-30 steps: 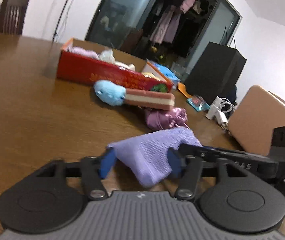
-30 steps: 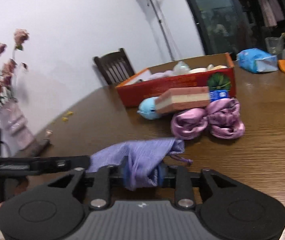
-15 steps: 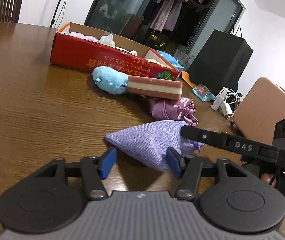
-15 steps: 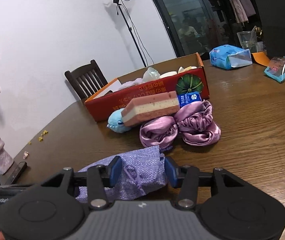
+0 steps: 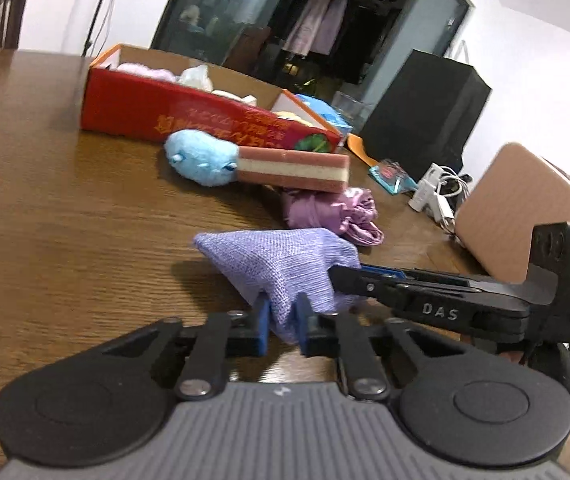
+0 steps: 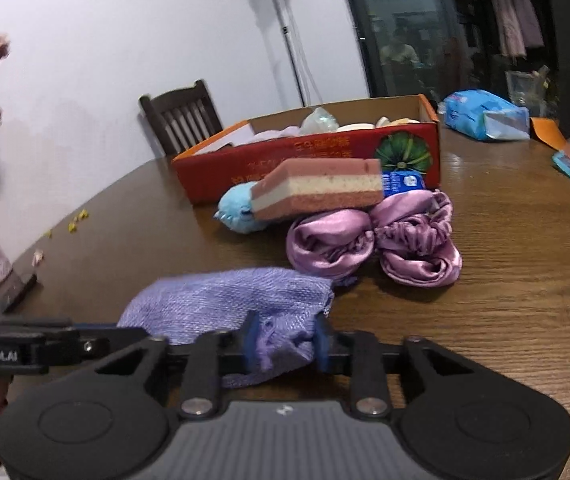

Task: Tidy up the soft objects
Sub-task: 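Carry the purple pouch into the box and open both tools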

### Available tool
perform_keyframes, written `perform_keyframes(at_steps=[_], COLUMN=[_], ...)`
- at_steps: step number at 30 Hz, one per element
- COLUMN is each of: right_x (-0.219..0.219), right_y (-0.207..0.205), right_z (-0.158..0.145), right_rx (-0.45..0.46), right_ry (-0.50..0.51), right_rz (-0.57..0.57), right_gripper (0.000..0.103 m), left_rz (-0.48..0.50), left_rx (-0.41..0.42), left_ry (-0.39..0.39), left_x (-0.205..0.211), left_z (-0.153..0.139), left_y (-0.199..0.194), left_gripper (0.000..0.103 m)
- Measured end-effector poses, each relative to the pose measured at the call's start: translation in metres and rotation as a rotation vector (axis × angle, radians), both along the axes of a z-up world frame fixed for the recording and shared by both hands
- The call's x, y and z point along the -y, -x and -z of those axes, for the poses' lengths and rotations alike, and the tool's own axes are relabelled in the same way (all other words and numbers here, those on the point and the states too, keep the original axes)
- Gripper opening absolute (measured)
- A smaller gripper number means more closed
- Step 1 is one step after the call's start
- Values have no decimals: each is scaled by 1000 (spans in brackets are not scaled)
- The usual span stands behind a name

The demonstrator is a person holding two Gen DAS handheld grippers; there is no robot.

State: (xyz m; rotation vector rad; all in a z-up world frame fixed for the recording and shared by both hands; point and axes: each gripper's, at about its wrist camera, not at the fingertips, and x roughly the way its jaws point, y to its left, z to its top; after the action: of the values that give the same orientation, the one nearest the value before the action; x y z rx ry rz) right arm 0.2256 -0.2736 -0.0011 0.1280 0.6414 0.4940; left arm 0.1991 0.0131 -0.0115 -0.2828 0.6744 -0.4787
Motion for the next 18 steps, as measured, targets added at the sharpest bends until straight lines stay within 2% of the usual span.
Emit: perform_keyframes(at_steps=[3, 7, 10, 15, 18], right_x=[-2, 2, 5, -11, -32], right_y=[8, 13, 0, -61, -124], right_z=[-6, -30, -52, -111, -129], right_rx=[24, 109, 149, 248, 227], right_ry=[4, -73, -120, -91, -71], right_rz=[-20, -44, -69, -130, -142], right_gripper=[12, 12, 12, 12, 12], left_rz=[21, 8, -8, -33, -65], left_rx=[34, 87, 154, 277, 228], left_ry=[-9, -14, -3, -5, -32], left_x=[2, -3, -11, -28, -41], left_z=[-12, -32, -58, -110, -116], left_y=[3, -7, -25, -90, -155], left_gripper=[8, 8, 8, 8, 8])
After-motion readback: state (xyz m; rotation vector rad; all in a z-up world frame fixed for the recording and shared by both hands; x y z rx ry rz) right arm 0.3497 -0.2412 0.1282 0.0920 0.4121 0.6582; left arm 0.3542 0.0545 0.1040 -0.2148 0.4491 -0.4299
